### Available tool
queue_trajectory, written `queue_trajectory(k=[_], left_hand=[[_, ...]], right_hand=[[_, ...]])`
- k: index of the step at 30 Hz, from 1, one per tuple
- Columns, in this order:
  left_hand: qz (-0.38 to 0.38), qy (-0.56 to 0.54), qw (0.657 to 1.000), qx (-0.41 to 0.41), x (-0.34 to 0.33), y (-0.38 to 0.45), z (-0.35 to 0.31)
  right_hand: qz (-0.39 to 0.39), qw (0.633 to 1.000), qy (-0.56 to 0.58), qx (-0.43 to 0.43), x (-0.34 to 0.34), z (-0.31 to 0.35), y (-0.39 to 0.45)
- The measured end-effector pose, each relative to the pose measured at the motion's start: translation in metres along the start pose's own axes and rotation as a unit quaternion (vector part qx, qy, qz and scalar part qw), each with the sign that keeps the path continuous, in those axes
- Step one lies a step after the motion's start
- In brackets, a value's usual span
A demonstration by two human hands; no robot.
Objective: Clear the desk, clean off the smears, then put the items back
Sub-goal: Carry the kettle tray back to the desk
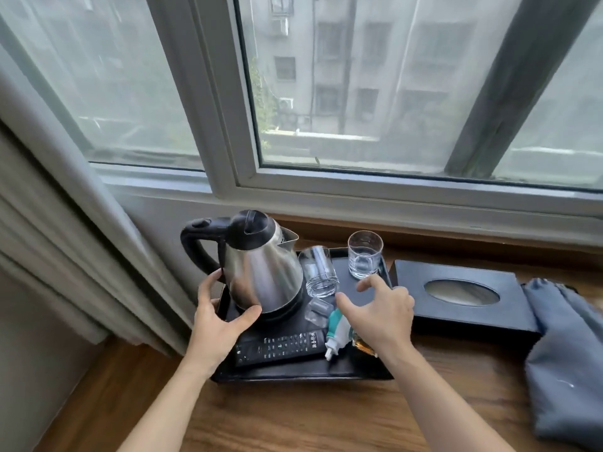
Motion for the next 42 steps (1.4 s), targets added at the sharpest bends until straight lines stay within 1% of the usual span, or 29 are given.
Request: queue_trajectory(k=[5, 12, 17, 23, 28, 37, 42], left_hand=[[0.031, 0.017, 0.999, 0.001, 0.008, 0.039, 0.000], [0.055, 0.031, 0.998, -0.009, -0.002, 0.071, 0.004], [0.073, 0.032, 0.996, -0.029, -0.013, 0.082, -0.001], [0.080, 0.033, 0.996, -0.025, -0.018, 0.091, 0.000], [0.102, 0.030, 0.994, -0.027, -0.022, 0.095, -0.005], [0.095, 0.048, 0.994, -0.032, -0.023, 0.092, -0.010], [0.107, 0.053, 0.992, -0.032, -0.022, 0.090, -0.011]], right_hand=[[0.021, 0.998, 0.041, -0.047, -0.027, 0.005, 0.002], [-0.005, 0.995, 0.044, -0.093, -0.048, 0.004, 0.019], [-0.011, 0.994, 0.046, -0.098, -0.053, 0.000, 0.033], [-0.019, 0.994, 0.034, -0.105, -0.057, -0.001, 0.041], [-0.030, 0.992, 0.042, -0.115, -0.057, -0.004, 0.042], [-0.030, 0.991, 0.050, -0.117, -0.058, -0.006, 0.044], [-0.026, 0.992, 0.052, -0.109, -0.058, -0.007, 0.042]])
Point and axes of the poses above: each hand's wrist, its own y-axis towards the middle knuckle, its own x-axis out of the back of the hand, z = x × y, the point moved 4 cm from there along y, towards the middle knuckle, and after that the axes turned 7 degrees about x, right-handed, at the moved point
